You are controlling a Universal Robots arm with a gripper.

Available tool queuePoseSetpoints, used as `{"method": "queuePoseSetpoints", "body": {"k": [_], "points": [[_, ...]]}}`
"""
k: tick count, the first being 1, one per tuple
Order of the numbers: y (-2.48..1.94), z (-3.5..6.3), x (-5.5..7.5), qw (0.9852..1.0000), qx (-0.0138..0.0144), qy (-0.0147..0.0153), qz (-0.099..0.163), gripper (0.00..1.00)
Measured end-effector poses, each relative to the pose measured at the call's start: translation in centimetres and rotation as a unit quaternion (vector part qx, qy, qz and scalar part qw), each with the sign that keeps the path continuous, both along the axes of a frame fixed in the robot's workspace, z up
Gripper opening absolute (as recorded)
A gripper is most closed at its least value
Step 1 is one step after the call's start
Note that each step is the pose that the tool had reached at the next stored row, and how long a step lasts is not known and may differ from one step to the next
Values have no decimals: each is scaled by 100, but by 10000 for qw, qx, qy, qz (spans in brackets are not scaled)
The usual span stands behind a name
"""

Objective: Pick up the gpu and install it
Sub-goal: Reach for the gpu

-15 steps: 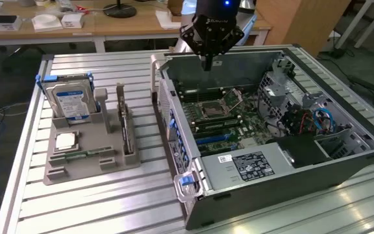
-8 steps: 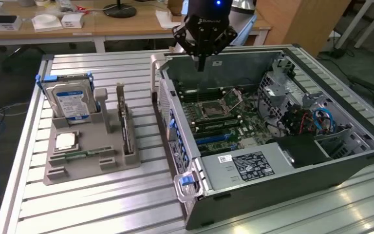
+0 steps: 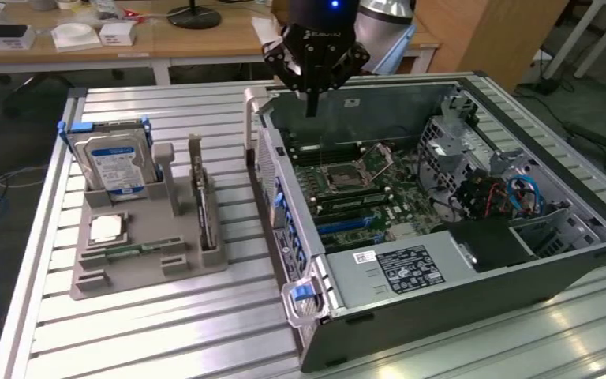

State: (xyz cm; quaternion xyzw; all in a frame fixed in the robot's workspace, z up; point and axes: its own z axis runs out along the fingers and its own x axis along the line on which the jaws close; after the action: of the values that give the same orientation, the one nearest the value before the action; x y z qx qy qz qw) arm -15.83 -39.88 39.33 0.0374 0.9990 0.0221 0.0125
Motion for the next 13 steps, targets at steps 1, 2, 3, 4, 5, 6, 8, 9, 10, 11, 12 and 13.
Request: {"method": "queuePoseSetpoints", "body": {"k": [1, 2, 3, 4, 5, 6, 8, 9, 10, 11, 12, 13], "points": [[0, 0, -22, 10000, 0, 0, 0, 10], [0, 0, -46, 10000, 0, 0, 0, 10], [0, 0, -73, 10000, 0, 0, 0, 10], [0, 0, -98, 10000, -1, 0, 0, 10], [0, 0, -131, 10000, -1, 0, 0, 10], [0, -1, -166, 10000, 0, 0, 0, 10], [0, -1, -230, 10000, 0, 0, -2, 10], [0, -1, -262, 10000, 0, 0, -3, 10], [0, -1, -296, 10000, 0, 0, -3, 10], [0, -1, -330, 10000, 0, 0, -3, 10], [0, -1, -363, 10000, 0, 0, -4, 10], [0, -1, -395, 10000, 0, 0, -5, 10]]}}
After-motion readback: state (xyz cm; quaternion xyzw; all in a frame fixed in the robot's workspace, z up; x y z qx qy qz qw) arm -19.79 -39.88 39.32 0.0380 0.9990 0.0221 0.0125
